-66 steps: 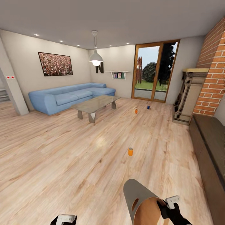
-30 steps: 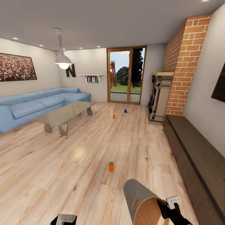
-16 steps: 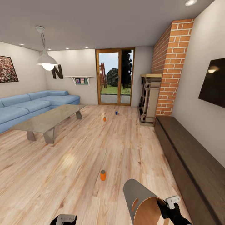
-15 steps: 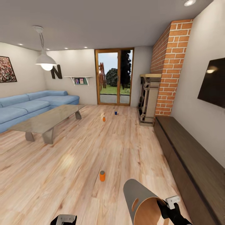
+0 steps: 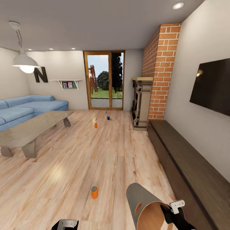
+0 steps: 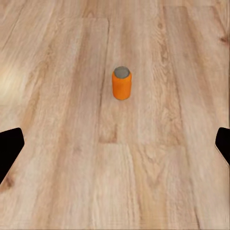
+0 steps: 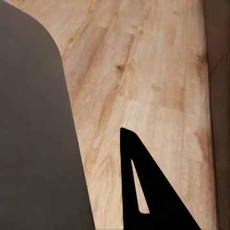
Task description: Put the three can of soda from the living room inside the tash can in the kitchen.
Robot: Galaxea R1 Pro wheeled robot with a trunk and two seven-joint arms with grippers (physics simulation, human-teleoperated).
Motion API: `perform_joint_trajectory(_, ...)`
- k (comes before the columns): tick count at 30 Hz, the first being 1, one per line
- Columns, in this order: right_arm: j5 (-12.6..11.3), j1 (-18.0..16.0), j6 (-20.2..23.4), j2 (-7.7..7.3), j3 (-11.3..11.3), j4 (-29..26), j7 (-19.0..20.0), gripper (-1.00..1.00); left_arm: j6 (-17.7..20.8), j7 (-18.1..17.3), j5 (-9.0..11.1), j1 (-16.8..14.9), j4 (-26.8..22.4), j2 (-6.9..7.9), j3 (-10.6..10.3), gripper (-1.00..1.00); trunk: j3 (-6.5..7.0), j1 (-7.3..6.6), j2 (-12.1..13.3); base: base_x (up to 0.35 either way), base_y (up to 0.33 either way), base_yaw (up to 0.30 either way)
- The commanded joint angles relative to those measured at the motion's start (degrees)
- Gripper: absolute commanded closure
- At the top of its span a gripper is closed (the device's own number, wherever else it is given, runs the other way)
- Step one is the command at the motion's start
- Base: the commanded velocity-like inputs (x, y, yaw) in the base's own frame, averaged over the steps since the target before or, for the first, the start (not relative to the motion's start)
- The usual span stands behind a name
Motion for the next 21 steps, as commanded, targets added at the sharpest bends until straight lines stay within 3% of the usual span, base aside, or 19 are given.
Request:
perform_joint_trajectory(1, 0.0, 0.0, 0.0, 0.01, -0.3, -0.1, 0.0, 1.0, 0.0, 0.0, 0.0, 0.0, 0.0, 0.0, 0.0, -1.0, 0.06, 0.0, 0.0, 0.321, 0.005, -0.21)
perform_joint_trajectory(13, 0.0, 0.0, 0.0, 0.01, -0.3, -0.1, 0.0, 1.0, 0.1, -0.2, -0.1, 0.0, 0.0, 0.07, -0.1, -1.0, 0.62, 0.0, 0.0, 0.322, 0.082, -0.19)
perform_joint_trajectory(21, 0.0, 0.0, 0.0, 0.01, -0.3, -0.1, 0.0, 1.0, 0.3, -1.3, -0.1, 0.0, 0.0, 0.13, -1.2, -1.0, 0.79, 0.0, 0.0, 0.323, 0.109, -0.049)
